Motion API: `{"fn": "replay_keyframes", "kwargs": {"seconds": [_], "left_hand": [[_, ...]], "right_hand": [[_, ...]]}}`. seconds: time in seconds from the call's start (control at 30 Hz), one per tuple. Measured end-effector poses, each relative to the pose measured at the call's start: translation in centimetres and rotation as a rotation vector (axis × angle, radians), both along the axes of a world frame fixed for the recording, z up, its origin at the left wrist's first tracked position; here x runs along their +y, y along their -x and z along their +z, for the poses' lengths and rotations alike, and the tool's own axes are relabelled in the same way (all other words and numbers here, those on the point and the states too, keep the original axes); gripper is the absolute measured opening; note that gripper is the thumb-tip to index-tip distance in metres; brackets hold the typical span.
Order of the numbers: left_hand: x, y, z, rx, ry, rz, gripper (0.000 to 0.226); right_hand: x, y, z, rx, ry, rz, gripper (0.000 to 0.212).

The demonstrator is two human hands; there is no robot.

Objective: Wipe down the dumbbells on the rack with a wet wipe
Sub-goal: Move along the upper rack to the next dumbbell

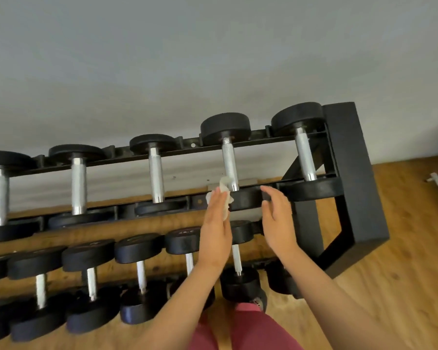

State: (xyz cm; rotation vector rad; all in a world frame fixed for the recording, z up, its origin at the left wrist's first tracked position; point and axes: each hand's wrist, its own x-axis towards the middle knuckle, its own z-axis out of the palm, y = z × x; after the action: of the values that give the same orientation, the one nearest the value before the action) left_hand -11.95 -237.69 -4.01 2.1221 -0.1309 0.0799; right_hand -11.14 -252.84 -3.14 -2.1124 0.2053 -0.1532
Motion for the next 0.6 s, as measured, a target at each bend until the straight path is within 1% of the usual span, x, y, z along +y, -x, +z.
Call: {"fn": "replay_keyframes", "kwargs": {"seconds": [0.03,0.1,0.2,0.27,0.3,0.33,0.4,0.5,0.6], "left_hand": [[-0.2,0.4,-0.6,-0.011,-0.044,-0.029,0.057],[-0.4,1.1,-1.6,-0.023,-0.143,-0.071,0.055],[-1.0,1.7,-1.9,-0.037,-0.239,-0.060,0.055],[-1.4,1.0,-2.0,-0.102,-0.335,-0.074,0.061],[-1.8,0.4,-2.1,-0.158,-0.412,-0.092,0.068],[-2.2,-0.2,-2.2,-0.210,-0.489,-0.126,0.075],[-2.9,-1.4,-2.1,-0.279,-0.592,-0.208,0.079],[-2.6,-2.6,-1.5,-0.306,-0.661,-0.303,0.078],[-0.4,-2.6,-1.2,-0.362,-0.637,-0.363,0.077]], "right_hand": [[-0.2,-0.4,-0.2,0.038,-0.023,0.028,0.039],[-0.2,-0.8,-0.9,0.104,-0.065,0.083,0.043],[0.1,-0.7,-2.0,0.120,-0.150,0.100,0.043],[0.1,-0.6,-2.3,0.127,-0.202,0.095,0.043],[0.0,-0.6,-2.4,0.136,-0.227,0.098,0.043],[-0.1,-0.6,-2.4,0.139,-0.252,0.106,0.042],[-0.4,-0.8,-2.2,0.115,-0.284,0.122,0.041],[-0.7,-1.3,-1.9,0.089,-0.263,0.121,0.035],[-0.6,-2.0,-1.6,0.096,-0.203,0.063,0.027]]}}
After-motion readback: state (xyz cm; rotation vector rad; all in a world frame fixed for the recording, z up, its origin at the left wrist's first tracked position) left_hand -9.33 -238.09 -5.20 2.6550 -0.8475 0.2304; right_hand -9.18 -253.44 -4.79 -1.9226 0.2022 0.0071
